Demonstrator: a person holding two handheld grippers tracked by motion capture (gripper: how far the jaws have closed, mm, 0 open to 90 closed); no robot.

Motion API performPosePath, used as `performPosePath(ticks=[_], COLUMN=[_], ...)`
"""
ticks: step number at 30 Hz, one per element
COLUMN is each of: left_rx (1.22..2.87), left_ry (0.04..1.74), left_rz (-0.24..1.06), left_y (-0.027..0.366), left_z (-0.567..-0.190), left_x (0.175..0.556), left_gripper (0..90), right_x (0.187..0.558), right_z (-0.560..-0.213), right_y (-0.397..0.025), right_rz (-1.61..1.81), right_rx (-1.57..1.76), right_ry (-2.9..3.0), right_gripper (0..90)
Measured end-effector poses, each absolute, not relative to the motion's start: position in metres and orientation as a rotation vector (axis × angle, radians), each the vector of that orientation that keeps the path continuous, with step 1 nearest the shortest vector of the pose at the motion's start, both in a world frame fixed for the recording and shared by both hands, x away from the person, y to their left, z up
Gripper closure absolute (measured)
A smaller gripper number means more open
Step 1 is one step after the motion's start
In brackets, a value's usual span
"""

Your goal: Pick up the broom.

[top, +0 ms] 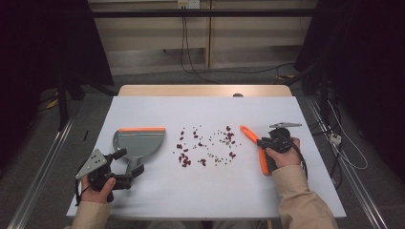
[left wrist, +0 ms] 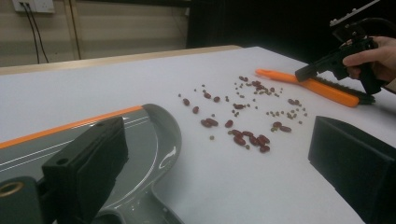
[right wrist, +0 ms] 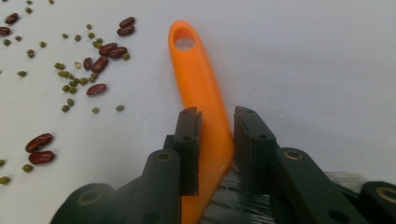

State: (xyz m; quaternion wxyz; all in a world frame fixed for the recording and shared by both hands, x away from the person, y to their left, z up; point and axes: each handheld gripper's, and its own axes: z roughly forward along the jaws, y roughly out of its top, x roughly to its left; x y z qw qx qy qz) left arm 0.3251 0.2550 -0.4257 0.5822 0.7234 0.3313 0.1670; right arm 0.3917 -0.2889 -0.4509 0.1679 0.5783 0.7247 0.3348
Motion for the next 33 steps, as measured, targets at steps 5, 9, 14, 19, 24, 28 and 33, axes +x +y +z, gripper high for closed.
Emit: performPosePath(ticks=[5,9,14,19,24,28,33], left_rx=[1.694,1.698,1.712,1.712,1.709,1.703,1.711], left_ry=[0.761,0.754,0.741,0.743,0.744,0.746,0.736], left_rz=[0.387,0.376,0.372,0.369,0.374,0.377,0.366], left_y=[0.251,0.247,0.244,0.244,0.245,0.244,0.242], left_z=[-0.425,-0.426,-0.426,-0.427,-0.426,-0.425,-0.426], left_x=[0.325,0.326,0.327,0.328,0.327,0.328,0.329], left_gripper=[4.5,4.5,4.5,4.5,4.5,4.5,4.5], right_x=[0.386,0.383,0.388,0.390,0.393,0.393,0.396], right_z=[-0.443,-0.442,-0.447,-0.451,-0.455,-0.455,-0.454], right_y=[-0.294,-0.294,-0.279,-0.265,-0.275,-0.273,-0.276], right_rz=[0.940,0.920,0.844,0.708,0.816,0.793,0.804], right_rx=[1.692,1.731,1.690,1.645,1.728,1.706,1.716], right_ry=[1.999,2.024,2.061,2.050,2.031,2.041,2.059], right_gripper=[58.0,58.5,64.8,66.9,66.2,66.7,66.9])
